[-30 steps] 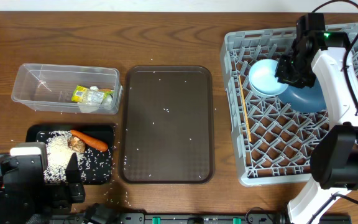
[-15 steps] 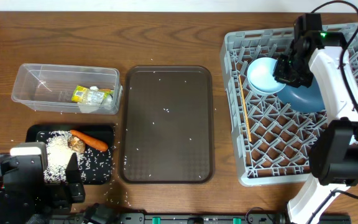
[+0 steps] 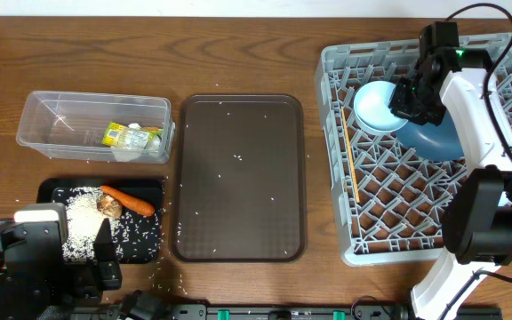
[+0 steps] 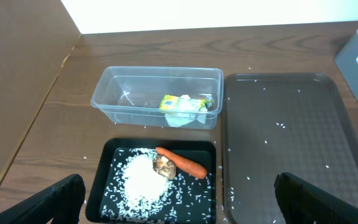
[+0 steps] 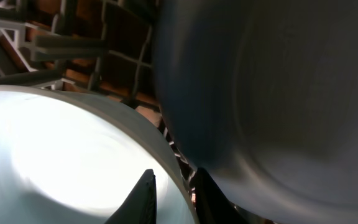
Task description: Sort waste into correct bins and load items into the dishwasher rack
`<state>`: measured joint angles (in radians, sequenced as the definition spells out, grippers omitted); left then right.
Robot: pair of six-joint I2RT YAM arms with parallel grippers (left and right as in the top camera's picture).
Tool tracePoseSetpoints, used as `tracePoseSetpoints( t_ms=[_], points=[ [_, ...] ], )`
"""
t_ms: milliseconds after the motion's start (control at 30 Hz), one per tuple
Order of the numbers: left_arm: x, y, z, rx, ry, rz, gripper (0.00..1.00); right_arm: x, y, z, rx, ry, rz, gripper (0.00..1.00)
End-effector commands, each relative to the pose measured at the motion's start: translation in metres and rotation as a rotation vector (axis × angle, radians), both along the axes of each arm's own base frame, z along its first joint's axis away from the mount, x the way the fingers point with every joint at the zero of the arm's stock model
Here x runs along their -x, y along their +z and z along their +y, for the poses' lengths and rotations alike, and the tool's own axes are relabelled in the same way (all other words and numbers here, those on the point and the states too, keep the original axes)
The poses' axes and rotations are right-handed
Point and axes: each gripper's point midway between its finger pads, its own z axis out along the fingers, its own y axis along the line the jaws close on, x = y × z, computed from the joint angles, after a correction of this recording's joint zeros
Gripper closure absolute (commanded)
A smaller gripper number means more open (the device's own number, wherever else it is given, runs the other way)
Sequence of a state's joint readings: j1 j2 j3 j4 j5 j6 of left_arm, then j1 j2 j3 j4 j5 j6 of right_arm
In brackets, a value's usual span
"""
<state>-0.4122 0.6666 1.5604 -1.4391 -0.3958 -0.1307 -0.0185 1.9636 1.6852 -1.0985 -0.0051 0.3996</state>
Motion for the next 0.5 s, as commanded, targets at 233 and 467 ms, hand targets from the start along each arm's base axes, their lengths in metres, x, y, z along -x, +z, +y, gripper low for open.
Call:
tracePoseSetpoints(
  t_ms=[233, 467],
  points=[
    [0.001, 0.003, 0.002, 0.004, 0.018, -0.008, 0.02, 0.0, -0.01, 0.004, -0.029, -0.037, -0.007, 0.99],
    [0.001, 0.003, 0.002, 0.004, 0.018, -0.008, 0.02, -0.005, 0.042, 0.001, 0.006, 0.014, -0.147, 0.99]
  ],
)
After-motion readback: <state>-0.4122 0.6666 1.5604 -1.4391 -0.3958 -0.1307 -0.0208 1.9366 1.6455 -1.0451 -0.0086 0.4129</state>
